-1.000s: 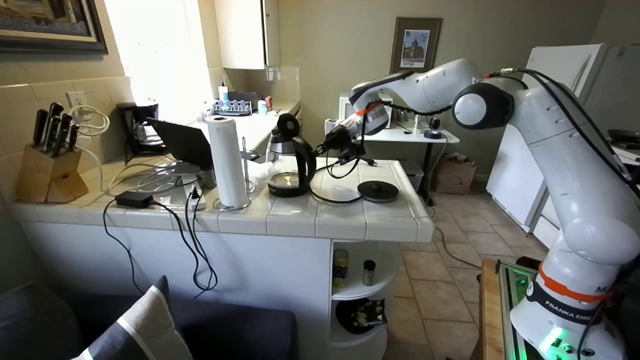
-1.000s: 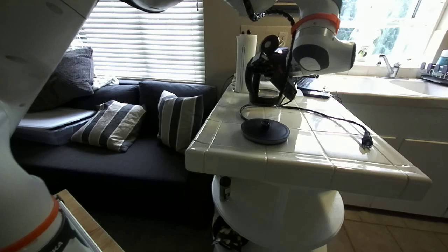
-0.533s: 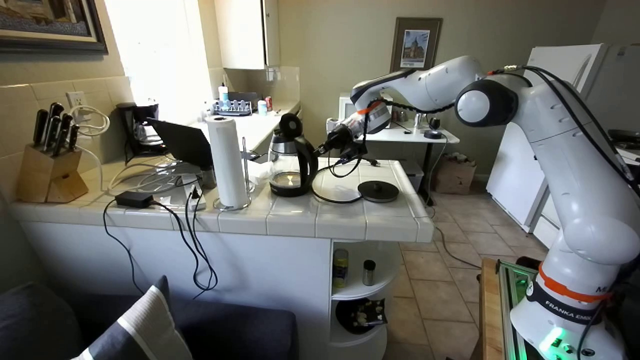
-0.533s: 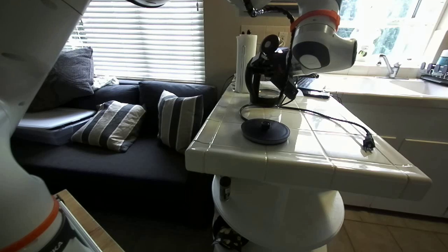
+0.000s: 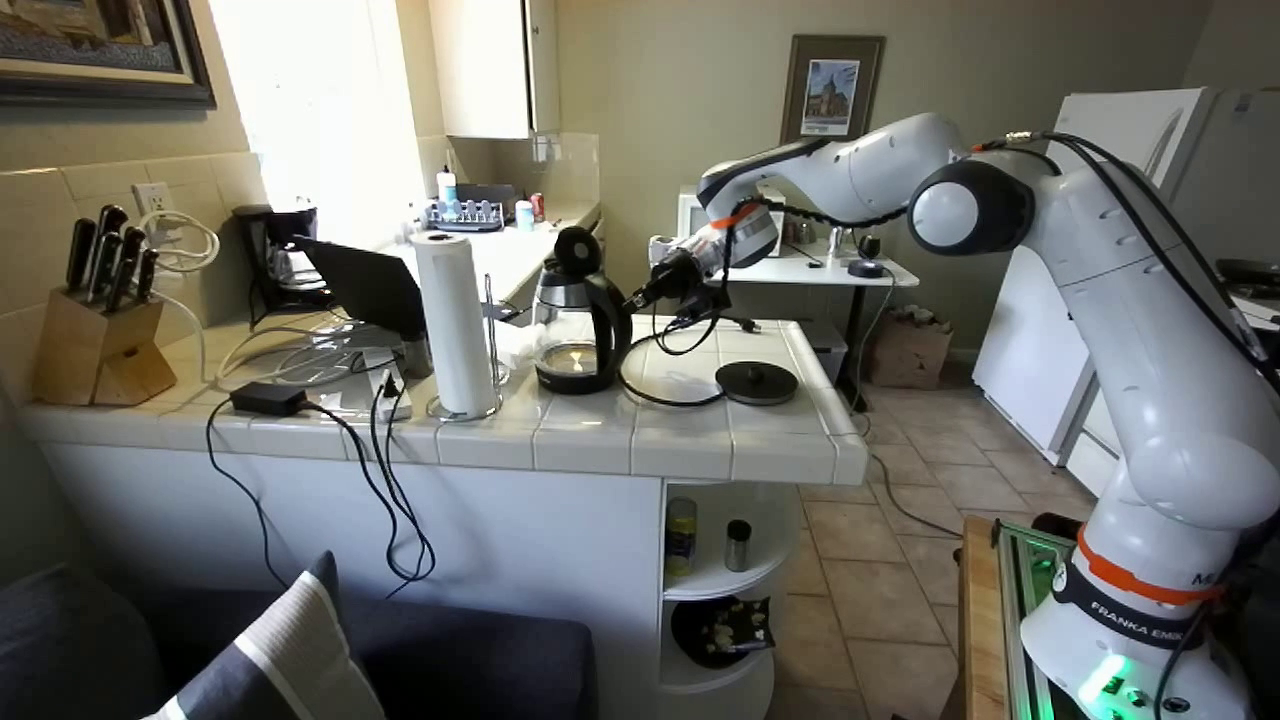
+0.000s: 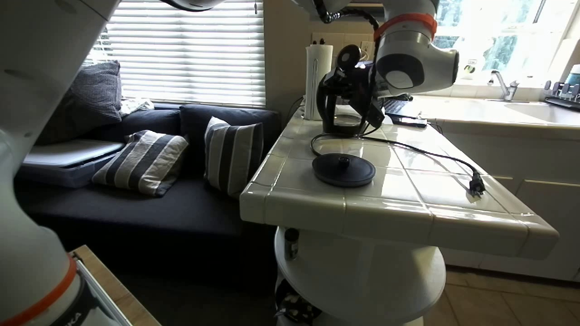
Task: Move the kettle to the left
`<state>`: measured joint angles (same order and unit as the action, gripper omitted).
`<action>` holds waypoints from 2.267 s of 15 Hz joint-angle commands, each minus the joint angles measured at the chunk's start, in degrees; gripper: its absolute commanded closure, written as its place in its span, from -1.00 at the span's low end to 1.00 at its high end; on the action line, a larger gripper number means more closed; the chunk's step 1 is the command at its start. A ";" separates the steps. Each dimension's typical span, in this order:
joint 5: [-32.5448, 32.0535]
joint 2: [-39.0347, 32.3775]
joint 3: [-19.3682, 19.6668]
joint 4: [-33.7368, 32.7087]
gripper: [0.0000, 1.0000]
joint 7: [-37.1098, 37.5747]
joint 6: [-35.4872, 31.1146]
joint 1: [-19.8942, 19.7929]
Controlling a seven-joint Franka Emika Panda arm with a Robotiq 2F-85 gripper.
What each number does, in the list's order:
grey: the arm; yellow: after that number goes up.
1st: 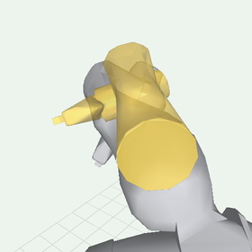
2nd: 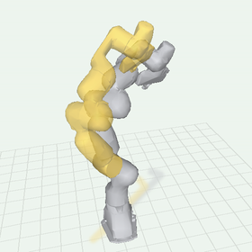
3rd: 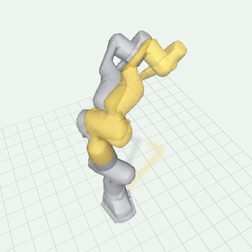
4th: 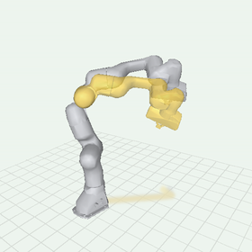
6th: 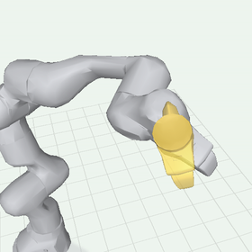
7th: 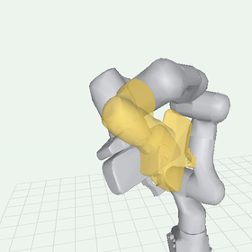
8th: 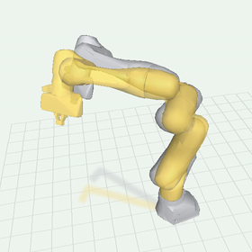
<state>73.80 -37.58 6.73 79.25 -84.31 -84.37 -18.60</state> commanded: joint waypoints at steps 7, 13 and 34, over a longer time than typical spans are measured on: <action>1.78 -4.38 -1.39 -6.82 -0.25 4.15 -3.45 -0.20; 1.39 -4.88 -1.57 -8.40 -0.98 5.77 -3.63 -0.23; -32.74 27.32 5.49 13.40 -1.00 33.47 -13.13 3.70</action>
<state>49.85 -18.76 11.50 85.99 -53.98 -94.35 -16.87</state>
